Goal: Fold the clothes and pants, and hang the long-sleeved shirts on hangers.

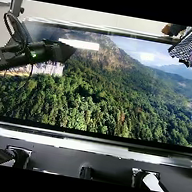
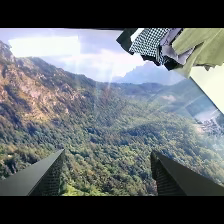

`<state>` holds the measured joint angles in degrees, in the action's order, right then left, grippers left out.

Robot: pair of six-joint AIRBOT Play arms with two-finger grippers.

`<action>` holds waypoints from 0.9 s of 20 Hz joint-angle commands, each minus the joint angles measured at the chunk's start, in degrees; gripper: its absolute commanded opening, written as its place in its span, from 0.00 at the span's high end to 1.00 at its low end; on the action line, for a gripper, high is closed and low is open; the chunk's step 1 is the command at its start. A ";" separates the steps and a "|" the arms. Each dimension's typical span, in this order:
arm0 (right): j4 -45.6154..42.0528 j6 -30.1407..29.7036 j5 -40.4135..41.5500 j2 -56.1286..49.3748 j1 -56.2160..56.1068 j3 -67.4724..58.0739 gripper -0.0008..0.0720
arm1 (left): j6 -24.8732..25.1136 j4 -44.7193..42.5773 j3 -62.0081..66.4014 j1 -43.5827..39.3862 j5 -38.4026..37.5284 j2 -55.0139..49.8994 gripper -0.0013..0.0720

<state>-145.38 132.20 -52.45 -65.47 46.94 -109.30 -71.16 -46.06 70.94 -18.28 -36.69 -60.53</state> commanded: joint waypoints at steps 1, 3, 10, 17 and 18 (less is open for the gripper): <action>7.02 1.07 2.14 -1.51 4.68 -1.09 0.95 | 0.02 0.00 -0.02 -0.02 0.02 -0.02 0.16; 9.16 0.20 1.95 -1.99 5.79 -1.09 0.95 | 0.02 0.00 -0.02 -0.02 0.00 -0.02 0.16; 11.89 -3.21 -0.59 0.13 5.77 -1.09 0.70 | 0.00 0.00 -0.02 -0.02 0.02 -0.02 0.16; 13.51 -3.61 -1.62 11.17 5.77 -1.09 0.38 | 0.00 0.00 -0.02 -0.02 0.02 0.00 0.14; 15.19 -3.63 -0.20 13.14 5.77 -1.09 0.37 | 0.00 -0.02 -0.02 -0.02 0.00 0.00 0.14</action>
<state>-132.77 128.84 -53.98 -57.17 52.69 -110.41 -71.16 -46.06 70.94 -18.28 -36.69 -60.53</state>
